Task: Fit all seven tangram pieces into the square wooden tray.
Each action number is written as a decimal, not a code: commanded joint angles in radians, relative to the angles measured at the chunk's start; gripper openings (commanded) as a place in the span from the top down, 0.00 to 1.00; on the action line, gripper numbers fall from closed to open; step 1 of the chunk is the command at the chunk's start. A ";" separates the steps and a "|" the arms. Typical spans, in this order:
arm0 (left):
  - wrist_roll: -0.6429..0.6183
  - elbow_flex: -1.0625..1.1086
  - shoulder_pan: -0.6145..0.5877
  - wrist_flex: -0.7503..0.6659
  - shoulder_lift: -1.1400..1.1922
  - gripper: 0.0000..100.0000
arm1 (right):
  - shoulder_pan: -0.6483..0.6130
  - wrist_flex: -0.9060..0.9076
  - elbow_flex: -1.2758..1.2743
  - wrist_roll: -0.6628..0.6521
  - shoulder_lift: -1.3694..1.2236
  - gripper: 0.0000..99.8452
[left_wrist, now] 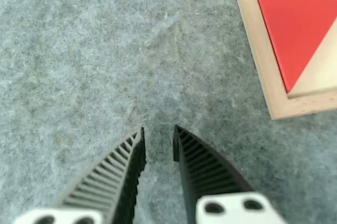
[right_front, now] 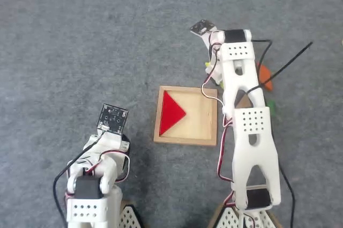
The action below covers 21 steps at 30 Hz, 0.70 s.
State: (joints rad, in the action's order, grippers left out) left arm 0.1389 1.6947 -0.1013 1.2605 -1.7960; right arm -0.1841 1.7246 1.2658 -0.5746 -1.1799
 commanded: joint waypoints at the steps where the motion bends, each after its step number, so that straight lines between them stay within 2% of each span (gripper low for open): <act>1: 0.011 -0.012 -0.002 0.003 -0.021 0.91 | -0.004 0.074 0.158 0.012 0.022 0.76; 9: 0.011 -0.012 -0.002 0.003 -0.021 0.91 | -0.012 0.076 0.161 0.058 0.091 0.76; 12: 0.011 -0.012 -0.002 0.003 -0.021 0.91 | -0.010 0.074 0.092 0.054 0.120 0.76; 16: 0.011 -0.012 -0.002 0.003 -0.021 0.91 | -0.005 0.053 -0.046 -0.051 0.120 0.73; 21: 0.011 -0.012 -0.002 0.003 -0.021 0.91 | -0.002 -0.015 -0.063 -0.063 0.077 0.67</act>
State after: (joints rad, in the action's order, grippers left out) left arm 0.1389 1.6947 -0.1013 1.2605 -1.7960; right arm -0.1903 1.7384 1.2014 -0.6191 -1.1354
